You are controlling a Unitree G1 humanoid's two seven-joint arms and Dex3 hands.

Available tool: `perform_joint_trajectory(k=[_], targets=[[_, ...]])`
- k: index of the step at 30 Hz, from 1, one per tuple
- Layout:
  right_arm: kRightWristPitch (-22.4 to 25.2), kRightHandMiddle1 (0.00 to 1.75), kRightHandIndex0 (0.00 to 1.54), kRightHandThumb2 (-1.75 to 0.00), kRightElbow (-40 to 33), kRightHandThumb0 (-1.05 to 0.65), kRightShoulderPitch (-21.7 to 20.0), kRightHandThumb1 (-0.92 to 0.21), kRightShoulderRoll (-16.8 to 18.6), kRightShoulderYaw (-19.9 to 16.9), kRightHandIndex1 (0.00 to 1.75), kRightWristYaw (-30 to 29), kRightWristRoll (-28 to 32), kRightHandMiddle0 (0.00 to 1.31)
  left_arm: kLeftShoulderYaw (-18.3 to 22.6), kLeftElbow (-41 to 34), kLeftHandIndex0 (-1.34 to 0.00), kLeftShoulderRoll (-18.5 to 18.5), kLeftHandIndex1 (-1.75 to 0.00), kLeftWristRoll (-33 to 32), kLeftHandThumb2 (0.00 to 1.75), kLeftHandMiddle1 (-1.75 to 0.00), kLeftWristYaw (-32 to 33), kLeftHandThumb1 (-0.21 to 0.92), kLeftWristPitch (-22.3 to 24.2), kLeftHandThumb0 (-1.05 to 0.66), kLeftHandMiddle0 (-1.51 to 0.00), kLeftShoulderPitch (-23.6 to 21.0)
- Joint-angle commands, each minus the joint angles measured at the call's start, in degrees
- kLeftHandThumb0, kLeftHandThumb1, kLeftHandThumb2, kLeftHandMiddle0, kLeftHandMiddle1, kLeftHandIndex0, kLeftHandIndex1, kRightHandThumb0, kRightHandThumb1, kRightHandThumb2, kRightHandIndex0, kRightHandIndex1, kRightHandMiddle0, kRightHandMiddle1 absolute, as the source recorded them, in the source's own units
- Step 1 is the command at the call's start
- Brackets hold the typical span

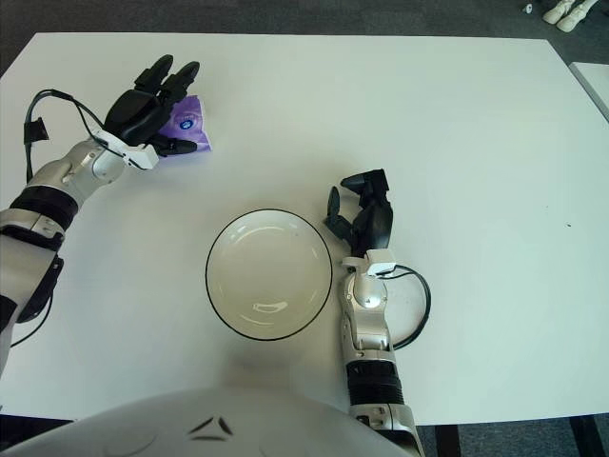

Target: Put the tissue paper into the plate.

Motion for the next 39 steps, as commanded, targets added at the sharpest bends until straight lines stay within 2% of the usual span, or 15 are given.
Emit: perform_joint_trajectory(k=[1,17,28,39], targets=[[2.2,1.75,0.57,-0.93,3.4,-0.39,3.1,-0.63,1.5,-0.6,1.46,-0.5,0.6,0.37,-0.4,2.5,0.00,-1.2,0.00,-0.4,0.71,0.00,-1.5,0.61,0.7,-1.05,0.00,-1.4],[1.7,1.75,0.58,-0.93,2.8,-0.39,4.0,-0.63,1.9,-0.8,1.45,-0.5,1.1,0.37,0.2,7.1,0.00,-4.5,0.00,-3.9,0.72,0.00,-13.5,0.57,4.4,-1.03,0.00,-2.8],[2.0,1.75,0.58,-0.94,2.1,-0.39,4.6,-0.62,1.9,-0.6,1.46,-0.6,1.4,0.37,-0.5,8.1,0.00,-6.7,0.00,-5.1,0.75,0.00,-16.4,0.55,7.1,-1.00,0.00,-2.4],[0.3,1.75,0.59,-0.94,3.0,-0.39,4.3,-0.62,2.0,-0.6,1.45,-0.3,2.1,0.38,-2.3,8.3,0.00,-8.0,0.00,-4.6,0.77,0.00,-17.8,0.55,6.0,-1.01,0.00,-2.0]])
